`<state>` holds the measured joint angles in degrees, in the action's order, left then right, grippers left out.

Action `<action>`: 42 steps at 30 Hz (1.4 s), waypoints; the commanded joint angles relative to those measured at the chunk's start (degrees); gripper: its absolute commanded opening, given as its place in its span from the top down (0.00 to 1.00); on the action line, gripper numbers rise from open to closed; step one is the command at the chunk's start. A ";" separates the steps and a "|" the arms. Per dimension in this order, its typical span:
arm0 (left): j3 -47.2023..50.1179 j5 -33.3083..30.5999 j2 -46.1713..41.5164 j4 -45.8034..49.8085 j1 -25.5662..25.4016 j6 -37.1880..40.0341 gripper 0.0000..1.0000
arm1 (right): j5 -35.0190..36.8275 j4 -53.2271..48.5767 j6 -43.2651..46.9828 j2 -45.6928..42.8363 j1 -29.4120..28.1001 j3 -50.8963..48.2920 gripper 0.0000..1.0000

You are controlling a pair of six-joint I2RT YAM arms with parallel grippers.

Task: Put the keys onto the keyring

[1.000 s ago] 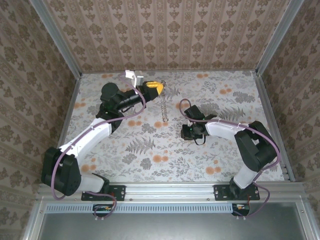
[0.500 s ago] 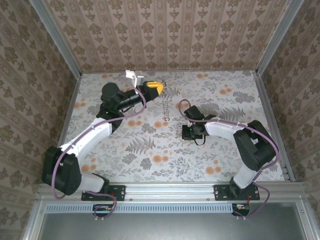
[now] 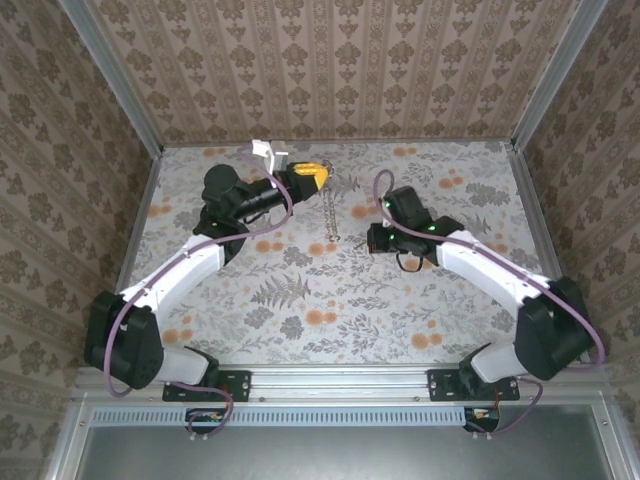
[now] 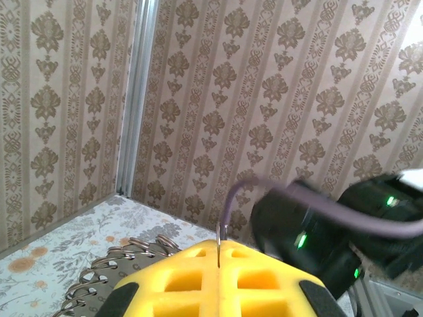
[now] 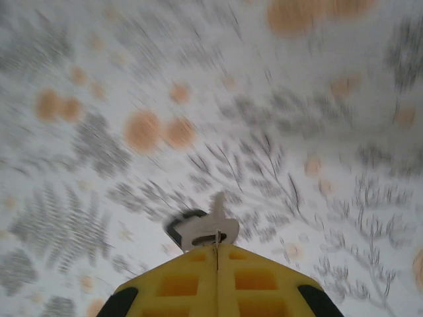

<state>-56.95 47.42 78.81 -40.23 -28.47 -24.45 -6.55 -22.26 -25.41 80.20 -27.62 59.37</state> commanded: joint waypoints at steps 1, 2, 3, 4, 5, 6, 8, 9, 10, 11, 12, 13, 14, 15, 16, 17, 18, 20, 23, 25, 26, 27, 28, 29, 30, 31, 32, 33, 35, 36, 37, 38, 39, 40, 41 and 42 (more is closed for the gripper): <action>-3.26 3.08 0.90 -1.31 -0.09 -0.75 1.00 | -5.94 4.25 3.81 -4.57 2.37 2.44 1.00; -3.52 3.29 0.95 -0.98 -0.10 -0.63 1.00 | -7.41 5.53 4.17 -5.14 2.99 2.79 1.00; -4.01 3.46 0.95 -0.40 -0.10 -0.30 1.00 | -9.40 7.44 4.55 -5.85 3.69 3.08 1.00; -4.53 3.72 1.08 0.40 -0.18 0.21 1.00 | -12.11 9.90 4.83 -6.49 4.62 2.88 1.00; -5.18 3.96 1.24 1.22 -0.27 0.65 1.00 | -14.24 12.41 4.78 -7.04 5.40 2.57 1.00; -5.88 4.39 1.35 2.09 -0.40 1.16 1.00 | -16.97 14.97 4.69 -7.56 6.32 2.25 1.00; -7.29 5.08 1.80 3.61 -0.62 2.04 1.00 | -21.96 19.65 4.18 -8.18 8.16 1.59 1.00; -8.15 5.51 2.07 4.60 -0.78 2.47 1.00 | -24.32 21.68 3.77 -8.46 8.99 1.40 1.00; -8.93 6.03 2.46 5.54 -0.93 2.88 1.00 | -26.73 23.65 3.48 -8.78 9.80 1.25 1.00; -9.79 6.41 2.63 6.30 -1.05 3.34 1.00 | -28.64 25.27 3.23 -9.05 10.31 1.12 1.00; -10.45 6.84 2.96 7.32 -1.22 3.80 1.00 | -30.80 27.04 2.87 -9.42 10.99 0.94 1.00; -11.16 7.18 3.11 8.33 -1.37 4.43 1.00 | -32.65 28.50 2.53 -9.78 11.57 0.92 1.00; -11.72 7.40 3.34 9.12 -1.49 4.97 1.00 | -34.00 29.47 2.33 -10.04 11.99 0.88 1.00; -12.28 7.72 3.60 10.21 -1.66 5.55 1.00 | -35.78 30.73 1.92 -10.46 12.46 0.84 1.00; -12.97 7.97 3.77 11.40 -1.80 6.31 1.00 | -37.06 31.65 1.62 -10.82 12.80 0.79 1.00; -13.48 8.19 3.96 12.65 -1.94 6.98 1.00 | -37.91 32.13 1.38 -11.09 12.98 0.92 1.00; -13.97 8.39 4.05 14.02 -2.10 7.86 1.00 | -38.63 32.38 1.21 -11.45 13.13 1.03 1.00; -14.74 8.57 4.27 15.70 -2.45 9.08 1.00 | -39.46 32.44 1.18 -12.20 13.17 1.30 1.00; -15.40 8.91 4.50 16.69 -2.69 9.75 1.00 | -39.26 32.04 0.99 -13.51 13.16 1.14 1.00; -15.44 9.05 4.65 16.75 -2.84 9.84 1.00 | -39.27 32.22 0.71 -14.39 13.18 0.85 1.00; -15.47 9.14 4.78 16.67 -2.99 9.77 1.00 | -39.31 32.04 0.56 -14.80 13.19 0.83 1.00; -15.47 9.25 4.94 16.70 -3.08 9.77 1.00 | -39.26 31.98 0.57 -15.14 13.18 0.76 1.00; -15.44 9.41 5.02 16.68 -3.21 9.77 1.00 | -39.12 31.87 0.52 -15.57 13.19 0.61 1.00; -15.39 9.45 5.12 16.67 -3.33 9.77 1.00 | -39.07 31.89 0.51 -15.88 13.15 0.50 1.00; -15.34 9.45 5.14 16.54 -3.43 9.77 1.00 | -38.99 31.66 0.56 -16.15 13.08 0.48 1.00; -15.22 9.40 5.16 16.41 -3.52 9.69 1.00 | -38.84 31.58 0.54 -16.37 13.11 0.35 1.00; -15.21 9.43 5.30 16.34 -3.65 9.68 1.00 | -38.72 31.56 0.51 -16.61 12.97 0.40 1.00; -15.24 9.45 5.24 16.32 -3.70 9.68 1.00 | -38.68 31.49 0.52 -16.74 12.95 0.43 1.00; -15.21 9.46 5.26 16.13 -3.86 9.69 1.00 | -38.63 31.33 0.49 -16.75 12.77 0.68 1.00; -15.21 9.45 5.24 16.12 -3.96 9.68 1.00 | -38.72 31.26 0.50 -16.59 12.59 0.83 1.00; -15.30 9.48 5.29 16.15 -4.05 9.68 1.00 | -38.72 31.26 0.50 -16.45 12.27 1.08 1.00; -15.36 9.53 5.27 16.10 -4.14 9.68 1.00 | -38.72 31.27 0.57 -16.25 12.00 1.23 1.00; -15.39 9.52 5.30 16.09 -4.23 9.68 1.00 | -38.67 31.18 0.62 -16.02 11.82 1.45 1.00; -15.39 9.47 5.22 16.12 -4.31 9.68 1.00 | -38.55 31.04 0.72 -15.89 11.56 1.68 1.00; -15.44 9.49 5.30 16.15 -4.36 9.64 1.00 | -38.53 30.88 0.87 -15.66 11.31 1.88 1.00; -15.47 9.45 5.27 16.14 -4.40 9.69 1.00 | -38.39 30.90 0.91 -15.45 11.08 2.05 1.00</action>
<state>-70.30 55.61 84.07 -22.28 -32.53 -16.16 -44.21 7.55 -24.23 64.60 -15.81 60.27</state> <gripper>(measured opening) 0.045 0.062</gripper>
